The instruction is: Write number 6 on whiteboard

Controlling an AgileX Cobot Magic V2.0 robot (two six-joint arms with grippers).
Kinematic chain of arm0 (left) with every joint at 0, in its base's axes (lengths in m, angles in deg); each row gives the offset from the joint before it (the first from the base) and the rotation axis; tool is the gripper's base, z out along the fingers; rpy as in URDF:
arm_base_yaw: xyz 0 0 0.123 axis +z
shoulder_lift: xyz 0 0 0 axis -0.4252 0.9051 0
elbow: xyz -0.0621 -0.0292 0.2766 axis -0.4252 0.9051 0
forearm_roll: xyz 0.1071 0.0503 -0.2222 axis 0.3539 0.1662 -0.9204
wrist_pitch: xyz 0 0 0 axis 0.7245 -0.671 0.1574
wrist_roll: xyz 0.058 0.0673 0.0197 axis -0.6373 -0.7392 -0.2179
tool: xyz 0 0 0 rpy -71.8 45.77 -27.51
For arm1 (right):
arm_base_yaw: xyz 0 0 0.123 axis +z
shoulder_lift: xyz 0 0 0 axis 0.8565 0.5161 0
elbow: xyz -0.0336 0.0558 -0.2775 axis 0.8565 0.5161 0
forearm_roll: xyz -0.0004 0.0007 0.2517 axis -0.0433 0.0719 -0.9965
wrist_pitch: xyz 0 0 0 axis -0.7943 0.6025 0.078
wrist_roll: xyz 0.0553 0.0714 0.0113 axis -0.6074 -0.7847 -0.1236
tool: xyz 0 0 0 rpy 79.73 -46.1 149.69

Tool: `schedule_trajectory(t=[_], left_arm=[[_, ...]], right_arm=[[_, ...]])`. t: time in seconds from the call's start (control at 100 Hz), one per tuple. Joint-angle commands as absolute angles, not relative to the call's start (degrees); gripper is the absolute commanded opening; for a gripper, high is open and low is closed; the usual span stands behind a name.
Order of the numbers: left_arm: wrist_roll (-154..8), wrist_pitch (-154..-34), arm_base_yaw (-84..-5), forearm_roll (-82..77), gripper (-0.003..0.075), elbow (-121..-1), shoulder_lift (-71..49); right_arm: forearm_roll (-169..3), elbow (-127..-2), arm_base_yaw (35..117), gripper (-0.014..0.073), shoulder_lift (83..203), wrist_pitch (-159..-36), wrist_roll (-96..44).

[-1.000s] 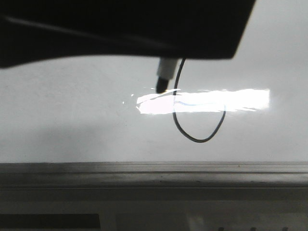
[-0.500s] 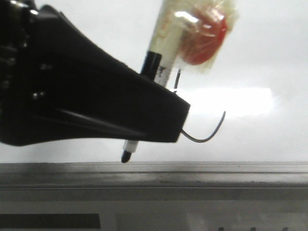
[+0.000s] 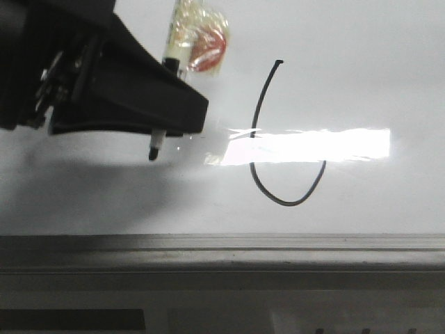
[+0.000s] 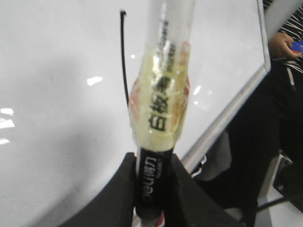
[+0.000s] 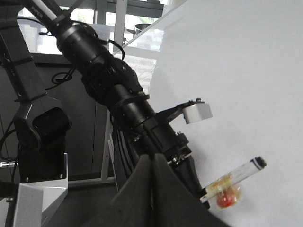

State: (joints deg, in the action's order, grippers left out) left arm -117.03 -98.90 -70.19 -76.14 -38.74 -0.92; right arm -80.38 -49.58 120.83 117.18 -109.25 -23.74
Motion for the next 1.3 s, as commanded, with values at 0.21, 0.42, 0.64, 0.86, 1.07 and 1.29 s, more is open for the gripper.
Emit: schedule_trajectory(t=[0.21, 0.42, 0.64, 0.86, 1.07, 1.29], left_arm=[[-115.9, -67.1, -84.5, -81.3, -0.0021, -46.1, -3.4], [-115.8, -51.1, -94.4, -83.2, -0.002, -46.2, -3.3], [-107.4, -50.9, -93.8, -83.2, -0.002, -46.1, -0.1], [-104.8, -51.0, -89.2, -83.2, -0.002, -46.1, 1.3], [-104.6, -53.6, -86.1, -83.2, -0.002, -46.1, 2.8], [-104.6, -56.6, -86.1, -83.2, -0.002, -45.9, 6.7]], right_arm=[[-79.9, -51.7, 120.8, -0.0053, 117.2, -106.4, -23.5], [-79.5, -51.7, 120.8, -0.0053, 116.9, -106.3, -23.5], [-78.5, -51.7, 120.8, -0.0053, 116.9, -106.3, -23.5], [-78.5, -51.7, 120.8, -0.0053, 116.9, -106.1, -23.5], [-78.7, -51.7, 120.8, -0.0053, 116.9, -105.8, -24.0], [-78.8, -51.7, 120.8, -0.0053, 116.9, -105.4, -24.0]])
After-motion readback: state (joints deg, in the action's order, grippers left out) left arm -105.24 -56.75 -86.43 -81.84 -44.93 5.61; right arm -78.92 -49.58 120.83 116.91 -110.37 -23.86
